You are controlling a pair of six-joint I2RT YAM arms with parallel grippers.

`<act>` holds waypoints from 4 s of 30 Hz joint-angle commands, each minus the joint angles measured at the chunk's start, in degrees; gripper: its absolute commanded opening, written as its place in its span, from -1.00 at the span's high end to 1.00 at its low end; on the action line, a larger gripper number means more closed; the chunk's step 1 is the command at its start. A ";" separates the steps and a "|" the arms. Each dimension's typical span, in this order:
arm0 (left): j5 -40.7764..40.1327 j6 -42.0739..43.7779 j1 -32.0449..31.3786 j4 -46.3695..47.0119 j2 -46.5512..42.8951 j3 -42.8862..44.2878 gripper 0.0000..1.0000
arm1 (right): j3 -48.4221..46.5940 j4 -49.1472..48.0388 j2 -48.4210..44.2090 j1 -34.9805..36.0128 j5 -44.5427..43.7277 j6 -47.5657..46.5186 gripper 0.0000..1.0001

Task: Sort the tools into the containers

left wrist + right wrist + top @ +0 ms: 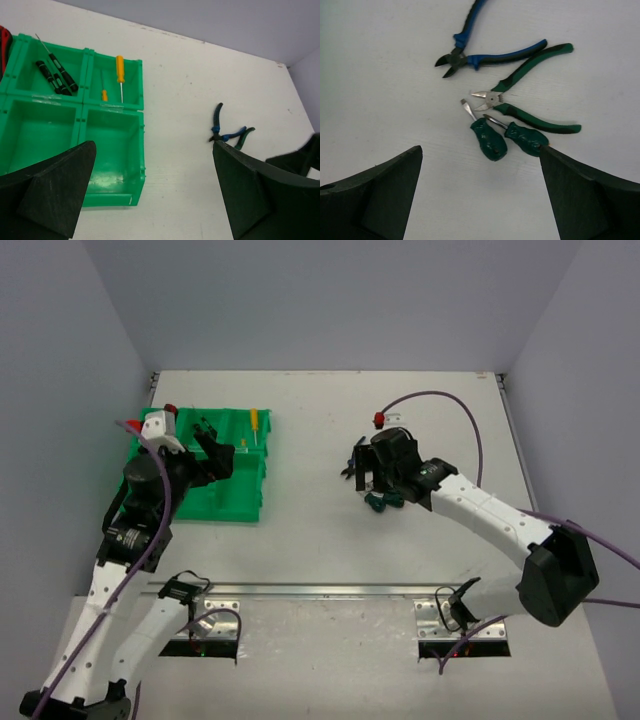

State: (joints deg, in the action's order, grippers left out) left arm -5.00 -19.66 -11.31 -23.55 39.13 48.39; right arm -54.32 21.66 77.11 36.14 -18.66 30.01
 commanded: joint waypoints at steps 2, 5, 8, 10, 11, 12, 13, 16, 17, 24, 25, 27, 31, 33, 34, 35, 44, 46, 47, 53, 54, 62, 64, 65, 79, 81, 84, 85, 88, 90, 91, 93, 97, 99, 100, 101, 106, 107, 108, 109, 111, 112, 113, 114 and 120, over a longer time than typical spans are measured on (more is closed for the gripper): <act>9.56 3.22 -0.29 -0.27 -2.66 -4.61 -1.00 | -4.55 4.61 5.42 -1.76 -11.84 -1.52 -0.97; 10.36 2.45 -0.21 1.27 -2.83 -7.65 -1.00 | -6.04 6.16 8.28 -4.20 -10.13 1.28 -0.96; 11.06 1.77 -0.26 3.19 -5.58 -10.44 -1.00 | -6.80 8.12 9.83 -8.01 -9.75 9.52 -0.89; 10.91 1.80 -0.23 3.81 -6.46 -10.85 -1.00 | -6.35 8.42 10.29 -8.30 -11.44 12.73 -0.77; 10.97 1.74 -0.29 4.63 -6.78 -11.29 -1.00 | -6.16 8.48 10.60 -8.36 -12.25 14.24 -0.70; 11.58 1.79 -0.24 4.59 -6.57 -11.24 -1.00 | -6.04 8.32 10.88 -8.36 -11.67 14.61 -0.57; 12.13 1.84 -0.20 4.57 -6.27 -11.21 -1.00 | -5.76 7.57 11.21 -8.36 -10.21 13.92 -0.46; 12.56 1.97 -0.20 4.41 -5.28 -11.15 -1.00 | -3.96 0.61 12.35 -8.36 2.60 2.73 -0.21; 12.68 2.00 -0.20 4.47 -5.13 -11.13 -1.00 | -3.54 -0.53 12.93 -8.32 6.28 -0.33 -0.16; 13.51 2.08 -0.22 4.65 -4.09 -11.12 -1.00 | -4.53 0.93 18.35 -7.68 11.75 -8.72 -0.04; 13.55 2.06 -0.20 4.63 -3.91 -11.12 -1.00 | -4.75 1.32 19.25 -7.45 11.76 -9.35 -0.05; 13.70 2.00 -0.20 4.57 -3.63 -11.12 -1.00 | -5.01 1.88 20.59 -7.05 11.89 -10.13 -0.07; 14.31 2.08 -0.26 4.68 -3.33 -11.21 -1.00 | -4.51 1.75 21.68 -6.14 13.90 -10.67 -0.09; 14.43 2.08 -0.20 4.65 -3.10 -11.21 -1.00 | -4.10 1.28 22.20 -5.56 14.03 -10.99 -0.09; 14.51 2.08 -0.20 4.65 -3.11 -11.21 -1.00 | -3.98 1.04 22.61 -5.30 13.74 -11.14 -0.09; 14.56 2.08 -0.20 4.65 -3.16 -11.21 -1.00 | -3.77 0.83 23.38 -5.04 13.18 -11.24 -0.09; 15.32 1.87 -0.25 4.91 -3.23 -11.21 -1.00 | -4.30 0.66 25.38 -1.91 9.39 -10.98 0.41; 15.89 1.66 -0.27 5.02 -3.15 -11.21 -1.00 | -4.16 0.32 24.83 -1.52 9.52 -10.76 0.50; 16.51 1.39 -0.20 5.09 -3.01 -11.21 -1.00 | -3.96 0.05 24.15 -1.25 9.86 -10.76 0.62; 34.41 -13.18 -0.29 18.03 -2.45 -17.70 -1.00 | 5.16 -16.48 8.90 -0.19 35.76 -11.02 0.88; 36.43 -15.20 -0.25 23.29 -2.48 -19.45 -1.00 | 7.37 -18.81 6.34 -0.19 39.26 -10.98 0.89; 40.70 -40.41 -6.00 65.01 4.90 -31.08 -1.00 | 16.77 -47.24 -3.63 -0.10 69.48 0.36 1.00; 38.07 -40.19 -9.32 65.78 7.75 -29.76 -0.99 | 16.35 -50.38 -3.58 -0.10 72.47 2.65 1.00; 36.91 -40.19 -10.38 67.05 9.19 -29.32 -0.96 | 16.35 -52.49 -3.45 -0.10 73.35 4.23 1.00; 32.78 -33.71 -20.06 68.64 17.29 -23.35 1.00 | 14.33 -54.19 -2.84 0.34 74.13 6.73 1.00; 32.38 -32.44 -20.77 67.36 17.00 -22.43 1.00 | 14.04 -53.60 -2.47 0.34 72.80 6.88 0.81; 28.57 -28.52 -20.85 60.45 16.33 -19.83 1.00 | 13.09 -50.63 -2.34 0.42 71.06 6.25 -0.42; 23.84 -25.58 -20.79 48.96 15.73 -17.43 1.00 | 12.43 -47.34 -2.52 0.36 68.78 5.35 -0.84; -0.47 -18.01 -20.24 26.07 14.60 -9.16 1.00 | 8.75 -29.32 -3.83 0.28 53.09 -0.39 -0.98; -13.28 -16.37 -18.70 14.96 14.28 -5.79 1.00 | 6.73 -19.99 -4.94 0.25 35.98 -2.41 -0.98; -19.08 -15.77 -16.86 11.73 14.12 -4.34 1.00 | 6.72 -16.25 -5.58 0.23 30.60 -2.67 -0.98; -30.05 -12.67 -10.49 8.11 13.22 -2.66 1.00 | 8.34 -12.46 -8.42 0.06 25.08 -2.95 -0.98; -40.78 -7.73 -2.95 9.97 15.81 -3.80 1.00 | 12.48 -12.49 -12.93 0.08 24.99 -2.29 -0.98; -43.22 -6.87 1.09 11.30 17.87 -4.26 1.00 | 13.60 -12.52 -14.57 -0.01 24.73 -2.23 -0.98; -44.17 -7.30 2.63 12.17 18.58 -4.52 1.00 | 14.04 -12.52 -15.03 0.07 24.55 -2.23 -0.98; -44.90 -8.42 4.64 13.21 20.08 -4.90 1.00 | 14.38 -12.47 -15.47 0.02 24.55 -2.23 -0.98; -46.09 -10.80 6.39 21.86 25.26 -7.43 1.00 | 15.38 -13.20 -16.57 0.01 27.63 -2.21 -0.98; -46.36 -11.24 6.39 21.80 26.88 -7.13 0.97 | 15.44 -13.15 -16.80 0.06 27.85 -2.20 -0.98; -47.10 -12.35 6.39 19.43 29.10 -6.06 0.88 | 15.65 -13.19 -17.37 0.02 27.73 -2.41 -0.98; -47.70 -13.50 6.40 17.17 31.17 -5.07 0.77 | 15.85 -13.19 -17.91 -0.01 27.48 -2.68 -0.98; -46.75 -16.01 6.44 14.45 33.38 -4.39 0.41 | 15.88 -12.51 -18.43 -0.01 25.78 -3.75 -0.98; -45.49 -16.77 6.39 14.15 33.75 -4.62 0.17 | 15.65 -11.89 -18.42 -0.01 24.96 -4.10 -0.98; -44.45 -17.47 6.39 13.87 33.46 -4.85 -0.14 | 15.32 -11.01 -18.10 -0.01 23.75 -4.60 -0.98; -43.28 -18.65 6.39 13.10 32.90 -5.49 -0.55 | 14.43 -9.62 -17.45 0.00 21.86 -5.36 -0.98; -30.68 -19.92 6.39 8.76 27.62 -1.31 -1.00 | 9.86 -0.75 -8.20 -0.01 6.38 -11.49 -0.98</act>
State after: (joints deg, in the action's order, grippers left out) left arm -44.28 -37.39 -4.91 -13.21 71.64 42.21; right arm -40.02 15.32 63.43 36.14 0.08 23.68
